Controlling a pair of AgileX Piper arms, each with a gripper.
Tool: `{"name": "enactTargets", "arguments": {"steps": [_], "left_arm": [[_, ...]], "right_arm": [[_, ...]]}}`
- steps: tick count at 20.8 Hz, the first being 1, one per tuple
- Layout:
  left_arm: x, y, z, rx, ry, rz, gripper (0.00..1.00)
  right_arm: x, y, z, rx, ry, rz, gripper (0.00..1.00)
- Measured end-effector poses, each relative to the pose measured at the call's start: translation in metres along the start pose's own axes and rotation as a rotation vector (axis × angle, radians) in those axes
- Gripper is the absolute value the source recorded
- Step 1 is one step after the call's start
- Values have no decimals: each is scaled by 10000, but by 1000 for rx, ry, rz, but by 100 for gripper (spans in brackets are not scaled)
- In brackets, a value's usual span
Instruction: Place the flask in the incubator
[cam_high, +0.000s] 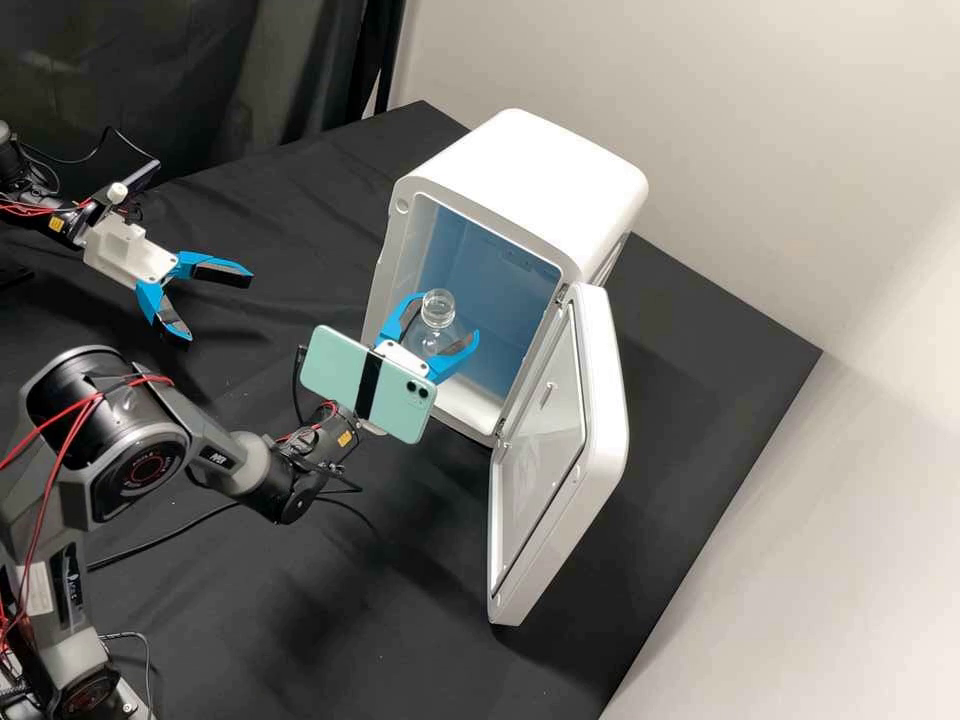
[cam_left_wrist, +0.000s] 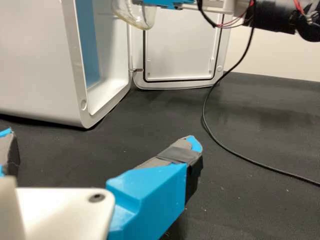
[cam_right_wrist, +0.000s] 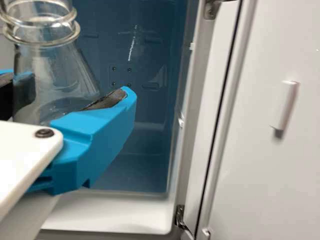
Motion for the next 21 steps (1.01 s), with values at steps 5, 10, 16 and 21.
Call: {"name": "enactTargets", "arguments": {"steps": [5, 10, 16, 21], "left_arm": [[0, 0, 0, 0, 0, 0, 100], [-21, 13, -54, -23, 26, 8, 100], [-31, 18, -77, -45, 37, 12, 100], [-31, 18, -77, -45, 37, 12, 100]], "right_arm": [[184, 62, -18, -19, 24, 41, 0], [302, 107, 11, -23, 24, 71, 0], [417, 66, 100, -24, -4, 50, 0], [533, 51, 157, -33, -21, 39, 0]]}}
